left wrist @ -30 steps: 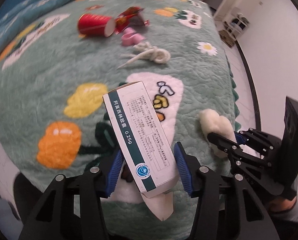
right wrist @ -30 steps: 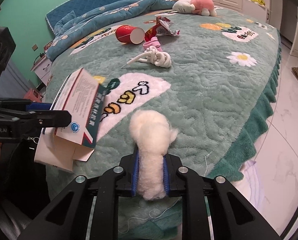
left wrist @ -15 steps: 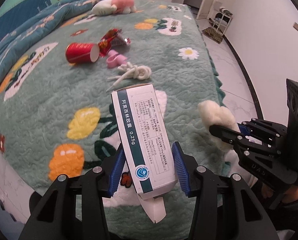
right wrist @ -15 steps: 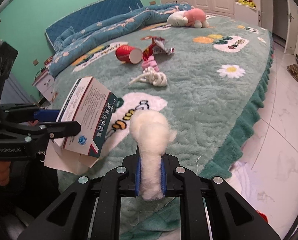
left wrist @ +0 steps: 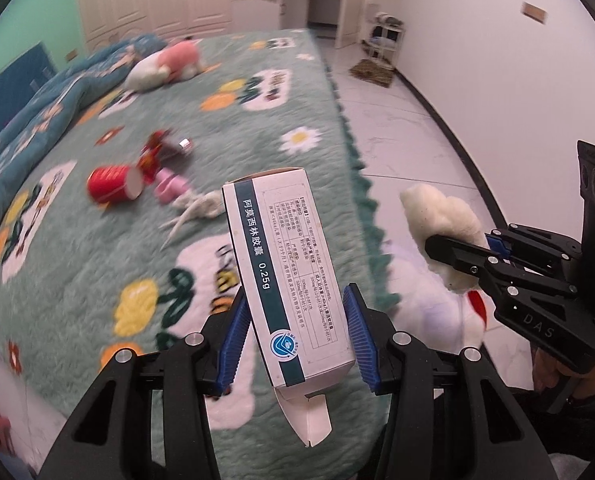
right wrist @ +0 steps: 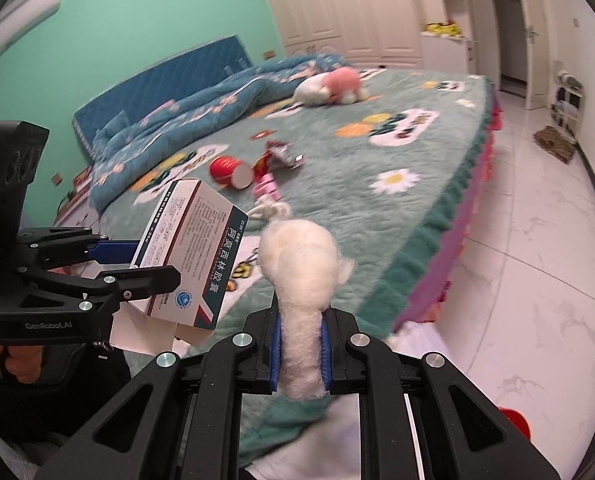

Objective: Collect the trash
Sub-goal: 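Carry the medicine box and cotton wad with both tools to the orange bucket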

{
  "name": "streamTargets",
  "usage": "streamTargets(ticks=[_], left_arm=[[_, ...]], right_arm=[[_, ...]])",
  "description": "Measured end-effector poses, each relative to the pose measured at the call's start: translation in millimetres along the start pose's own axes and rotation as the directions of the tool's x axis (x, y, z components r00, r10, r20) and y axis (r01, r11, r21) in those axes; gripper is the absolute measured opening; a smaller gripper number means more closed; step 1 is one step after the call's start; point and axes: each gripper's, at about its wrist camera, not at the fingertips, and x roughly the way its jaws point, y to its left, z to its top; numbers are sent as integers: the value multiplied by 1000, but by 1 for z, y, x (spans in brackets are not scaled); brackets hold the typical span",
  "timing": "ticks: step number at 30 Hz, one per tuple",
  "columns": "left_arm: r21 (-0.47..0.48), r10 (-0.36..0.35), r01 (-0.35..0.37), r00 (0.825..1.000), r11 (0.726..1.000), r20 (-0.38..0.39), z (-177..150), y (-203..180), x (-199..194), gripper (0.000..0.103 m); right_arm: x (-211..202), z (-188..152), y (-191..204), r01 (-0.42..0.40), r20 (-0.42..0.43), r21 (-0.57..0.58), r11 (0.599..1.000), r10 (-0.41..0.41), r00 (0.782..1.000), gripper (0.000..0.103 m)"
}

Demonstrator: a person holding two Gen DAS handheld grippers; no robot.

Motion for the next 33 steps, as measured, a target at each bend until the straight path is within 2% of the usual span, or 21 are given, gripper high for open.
streamTargets(ticks=[5, 11, 15, 21, 23, 26, 31, 33], left_arm=[[103, -59, 58, 998, 993, 3, 16, -39, 3, 49], [238, -151, 150, 988, 960, -17, 32, -99, 14, 49], [344, -207, 212, 977, 915, -52, 40, -148, 25, 49], [444, -271, 299, 954, 845, -125, 42, -206, 49, 49], [459, -300, 350, 937, 817, -179, 39, -226, 62, 49], [496, -308, 384, 923, 779, -231, 33, -252, 78, 49], [464, -343, 472, 876, 749, -338, 32, -282, 113, 49], [428, -360, 511, 849, 745, -387, 32, -289, 133, 49]], right_arm=[[-36, -12, -35, 73, 42, 89, 993, -77, 996, 15], [-80, -36, -80, 172, 72, 204, 964, -190, 979, 15], [-108, -61, -114, 239, 69, 298, 924, -270, 960, 15], [-141, -107, -158, 319, 26, 422, 849, -363, 931, 15], [-147, -122, -172, 345, 0, 455, 821, -387, 922, 15], [-150, -141, -188, 368, -33, 494, 788, -407, 913, 15], [-136, -177, -223, 401, -111, 556, 728, -412, 904, 15], [-126, -189, -235, 397, -137, 580, 711, -395, 908, 15]])
